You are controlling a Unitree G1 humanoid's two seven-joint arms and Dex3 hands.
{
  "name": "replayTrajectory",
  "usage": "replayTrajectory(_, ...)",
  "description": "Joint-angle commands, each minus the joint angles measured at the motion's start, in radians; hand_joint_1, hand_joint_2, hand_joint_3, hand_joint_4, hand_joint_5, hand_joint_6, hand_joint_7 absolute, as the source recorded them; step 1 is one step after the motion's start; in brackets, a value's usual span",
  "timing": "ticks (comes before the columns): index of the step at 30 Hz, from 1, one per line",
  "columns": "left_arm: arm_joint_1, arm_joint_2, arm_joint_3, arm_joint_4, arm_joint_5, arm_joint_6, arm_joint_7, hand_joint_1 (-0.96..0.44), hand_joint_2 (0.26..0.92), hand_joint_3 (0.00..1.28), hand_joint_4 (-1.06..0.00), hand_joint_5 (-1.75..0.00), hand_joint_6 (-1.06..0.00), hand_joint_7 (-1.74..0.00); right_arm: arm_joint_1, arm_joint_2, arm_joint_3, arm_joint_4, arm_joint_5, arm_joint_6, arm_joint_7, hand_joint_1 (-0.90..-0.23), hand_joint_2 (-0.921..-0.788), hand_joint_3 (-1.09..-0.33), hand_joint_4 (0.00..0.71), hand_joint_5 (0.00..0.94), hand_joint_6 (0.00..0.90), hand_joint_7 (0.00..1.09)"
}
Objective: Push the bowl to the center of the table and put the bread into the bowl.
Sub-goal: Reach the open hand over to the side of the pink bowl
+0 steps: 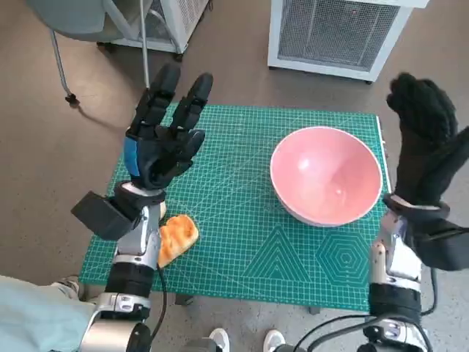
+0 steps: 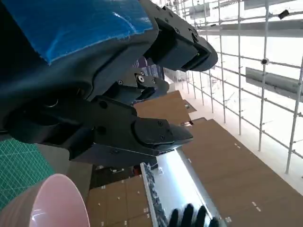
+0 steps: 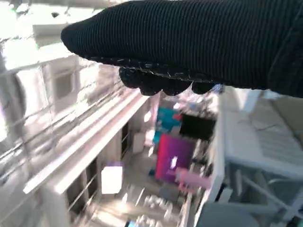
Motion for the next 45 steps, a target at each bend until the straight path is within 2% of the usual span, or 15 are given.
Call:
replayTrajectory(1,-0.001,0.0,0.004,-0.003,0.004,-0.007,0.003,-0.1,0.921,0.21,-0.5,0.0,-0.55,-0.01,0.018,-0.013,-0.033,0.129,0.003,-0.025,-0.022,-0.495,-0.921,-0.725,0.304,0.02,-0.001,0.64)
replayTrajectory(4,0.002,0.0,0.004,-0.009,0.002,-0.001,0.002,-0.11,0.921,0.21,-0.5,0.0,-0.55,-0.01,0.017,-0.012,-0.043,0.18,0.004,-0.038,-0.031,-0.495,-0.921,-0.731,0.294,0.014,-0.001,0.63)
replayTrajectory(11,0.008,0.002,0.004,-0.024,0.003,0.011,0.008,-0.11,0.921,0.2,-0.5,0.0,-0.55,-0.01,-0.006,-0.017,-0.057,0.357,-0.011,-0.041,-0.075,-0.442,-0.921,-0.77,0.286,0.008,-0.001,0.62)
replayTrajectory(19,0.008,0.006,0.003,-0.028,0.006,0.02,0.009,-0.12,0.921,0.21,-0.5,0.0,-0.55,-0.01,-0.046,0.004,-0.051,0.512,-0.006,0.03,-0.098,-0.443,-0.921,-0.787,0.289,0.008,0.003,0.61)
replayTrajectory(27,0.011,0.013,0.003,-0.038,0.003,0.031,0.002,-0.12,0.921,0.2,-0.5,0.0,-0.55,-0.01,-0.075,0.017,-0.043,0.573,-0.002,0.105,-0.077,-0.441,-0.921,-0.805,0.283,0.002,0.03,0.56)
replayTrajectory(45,0.036,0.034,0.01,-0.071,-0.008,0.052,-0.01,-0.12,0.921,0.2,-0.5,0.0,-0.55,-0.01,-0.14,0.063,-0.009,0.64,-0.021,0.172,-0.029,-0.446,-0.921,-0.804,0.278,0.005,0.074,0.47)
